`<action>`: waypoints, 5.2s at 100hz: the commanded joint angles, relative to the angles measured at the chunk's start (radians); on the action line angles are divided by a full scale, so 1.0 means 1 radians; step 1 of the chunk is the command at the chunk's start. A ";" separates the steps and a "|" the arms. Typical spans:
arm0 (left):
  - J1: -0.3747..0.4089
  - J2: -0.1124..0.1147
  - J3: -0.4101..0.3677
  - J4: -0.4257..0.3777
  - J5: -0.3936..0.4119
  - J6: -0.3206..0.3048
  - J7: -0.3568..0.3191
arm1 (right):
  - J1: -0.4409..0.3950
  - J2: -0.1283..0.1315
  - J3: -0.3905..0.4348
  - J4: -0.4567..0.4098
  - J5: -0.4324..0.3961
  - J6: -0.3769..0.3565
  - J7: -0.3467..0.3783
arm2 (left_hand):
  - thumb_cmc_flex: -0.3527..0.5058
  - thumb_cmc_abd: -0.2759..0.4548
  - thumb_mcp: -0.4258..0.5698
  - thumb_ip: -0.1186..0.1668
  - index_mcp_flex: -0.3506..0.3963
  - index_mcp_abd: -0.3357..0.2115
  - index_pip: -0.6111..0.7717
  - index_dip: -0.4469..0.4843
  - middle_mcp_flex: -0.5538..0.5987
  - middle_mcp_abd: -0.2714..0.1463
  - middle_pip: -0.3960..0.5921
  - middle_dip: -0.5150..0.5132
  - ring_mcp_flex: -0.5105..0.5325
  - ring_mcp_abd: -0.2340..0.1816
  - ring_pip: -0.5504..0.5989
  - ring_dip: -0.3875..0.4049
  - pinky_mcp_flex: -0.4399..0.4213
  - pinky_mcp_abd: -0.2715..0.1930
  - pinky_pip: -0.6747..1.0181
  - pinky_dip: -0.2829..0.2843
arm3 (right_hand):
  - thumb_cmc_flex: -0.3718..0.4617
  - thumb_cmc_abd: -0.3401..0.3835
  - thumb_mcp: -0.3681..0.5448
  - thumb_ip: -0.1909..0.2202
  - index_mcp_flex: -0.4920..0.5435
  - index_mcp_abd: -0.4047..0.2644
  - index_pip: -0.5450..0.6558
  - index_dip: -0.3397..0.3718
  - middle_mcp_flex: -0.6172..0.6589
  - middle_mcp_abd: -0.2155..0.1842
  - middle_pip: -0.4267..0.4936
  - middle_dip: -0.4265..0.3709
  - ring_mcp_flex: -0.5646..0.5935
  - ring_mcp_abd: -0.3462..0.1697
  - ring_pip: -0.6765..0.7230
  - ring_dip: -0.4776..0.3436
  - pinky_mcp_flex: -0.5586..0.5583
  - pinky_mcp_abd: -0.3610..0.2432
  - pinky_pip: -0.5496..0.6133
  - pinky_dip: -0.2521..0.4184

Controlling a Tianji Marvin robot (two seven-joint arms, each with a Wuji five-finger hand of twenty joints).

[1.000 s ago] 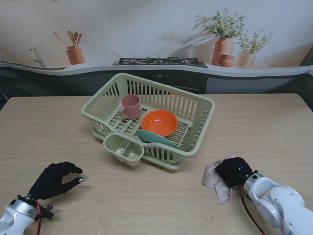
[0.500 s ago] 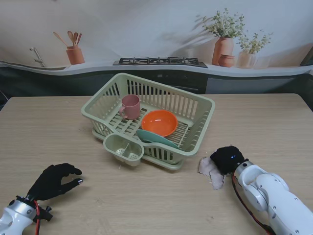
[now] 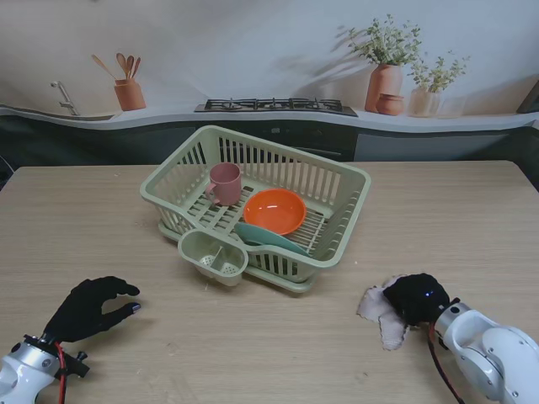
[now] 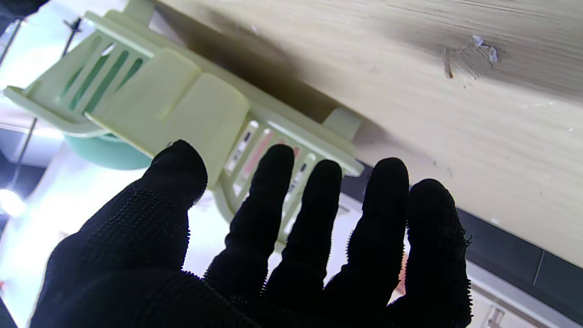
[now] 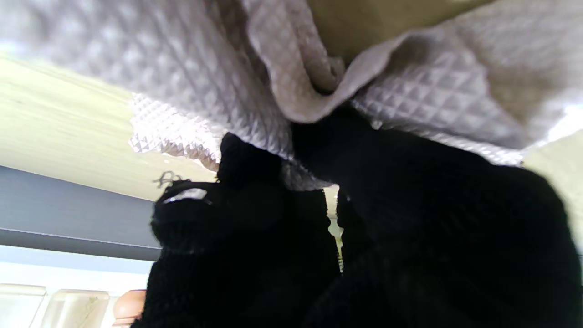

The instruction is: Clear dishes and wipe the table

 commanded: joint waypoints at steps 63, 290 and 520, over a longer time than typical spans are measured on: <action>0.003 -0.008 0.003 -0.004 0.031 -0.002 0.038 | 0.122 0.017 -0.113 0.140 -0.018 0.047 -0.026 | 0.016 0.040 -0.030 0.032 0.040 0.004 -0.047 0.013 -0.023 0.012 -0.007 -0.013 -0.017 0.019 -0.009 0.003 -0.013 -0.015 -0.002 -0.015 | -0.028 0.061 -0.030 -0.011 0.010 0.046 -0.067 -0.046 0.005 0.054 0.038 -0.005 0.019 -0.008 0.059 -0.014 -0.019 -0.037 0.006 0.000; -0.001 -0.010 0.006 0.014 0.045 0.005 0.062 | 0.362 0.032 -0.318 0.374 0.015 0.197 -0.043 | 0.026 0.054 -0.060 0.035 0.056 0.000 -0.088 0.046 -0.025 0.010 -0.008 -0.014 -0.021 0.019 -0.010 0.004 -0.017 -0.017 -0.001 -0.015 | -0.027 0.051 -0.024 -0.010 0.017 0.037 -0.068 -0.045 0.012 0.051 0.031 -0.002 0.021 -0.007 0.058 -0.018 -0.033 -0.020 -0.009 0.002; 0.001 -0.015 -0.002 0.028 0.060 -0.020 0.096 | -0.059 0.023 0.084 0.096 -0.048 -0.091 0.007 | 0.029 0.055 -0.068 0.035 0.057 0.000 -0.089 0.047 -0.024 0.009 -0.008 -0.014 -0.023 0.020 -0.011 0.004 -0.021 -0.018 0.000 -0.015 | -0.027 0.053 -0.023 -0.010 0.015 0.041 -0.062 -0.047 0.010 0.052 0.037 -0.004 0.022 -0.010 0.059 -0.021 -0.031 -0.010 -0.014 0.005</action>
